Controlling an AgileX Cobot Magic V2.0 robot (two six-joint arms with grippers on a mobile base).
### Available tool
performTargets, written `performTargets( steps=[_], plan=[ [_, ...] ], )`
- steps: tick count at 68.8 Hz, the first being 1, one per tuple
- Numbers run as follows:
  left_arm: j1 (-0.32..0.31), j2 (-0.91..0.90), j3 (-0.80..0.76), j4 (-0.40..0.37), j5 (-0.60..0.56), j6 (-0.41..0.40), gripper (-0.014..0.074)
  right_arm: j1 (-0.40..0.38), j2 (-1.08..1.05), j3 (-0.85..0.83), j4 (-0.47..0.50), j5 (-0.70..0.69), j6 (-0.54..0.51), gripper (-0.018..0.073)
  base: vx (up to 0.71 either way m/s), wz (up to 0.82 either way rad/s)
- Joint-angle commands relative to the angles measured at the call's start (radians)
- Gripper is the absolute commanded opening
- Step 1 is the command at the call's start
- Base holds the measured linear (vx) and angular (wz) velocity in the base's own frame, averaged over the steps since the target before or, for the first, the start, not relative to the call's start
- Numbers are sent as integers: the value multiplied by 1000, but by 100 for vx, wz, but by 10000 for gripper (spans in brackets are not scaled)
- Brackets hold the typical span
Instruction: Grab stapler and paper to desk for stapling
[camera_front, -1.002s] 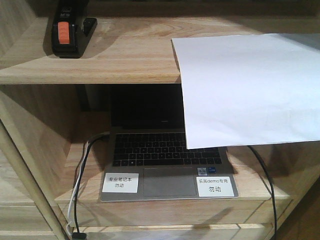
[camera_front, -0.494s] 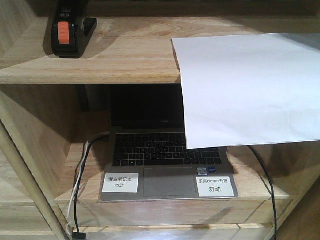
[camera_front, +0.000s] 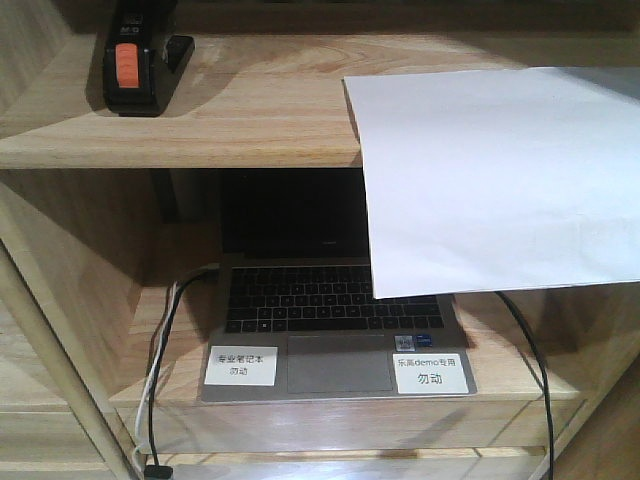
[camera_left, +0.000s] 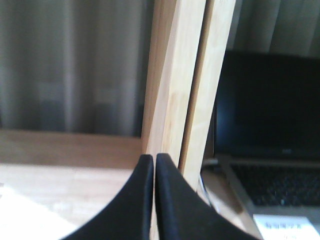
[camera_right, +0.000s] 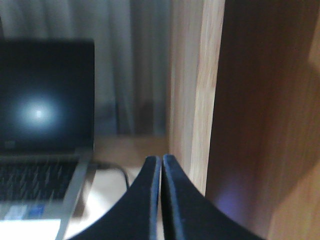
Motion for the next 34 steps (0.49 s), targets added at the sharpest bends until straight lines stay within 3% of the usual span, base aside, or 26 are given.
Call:
performTargets(
  steps=[1, 16, 34],
  plan=[
    [4, -16, 10, -1, -158, -9, -6, -5, -9, 2, -8, -157, -5, -6, 0, 0],
    [4, -16, 4, -1, -383, -9, -6, -5, -9, -2, -1, -372, -5, -6, 0, 0],
    [4, -13, -167, -1, -398, -9, -6, -5, -9, -174, 0, -382, -2, -6, 0, 0]
  ],
)
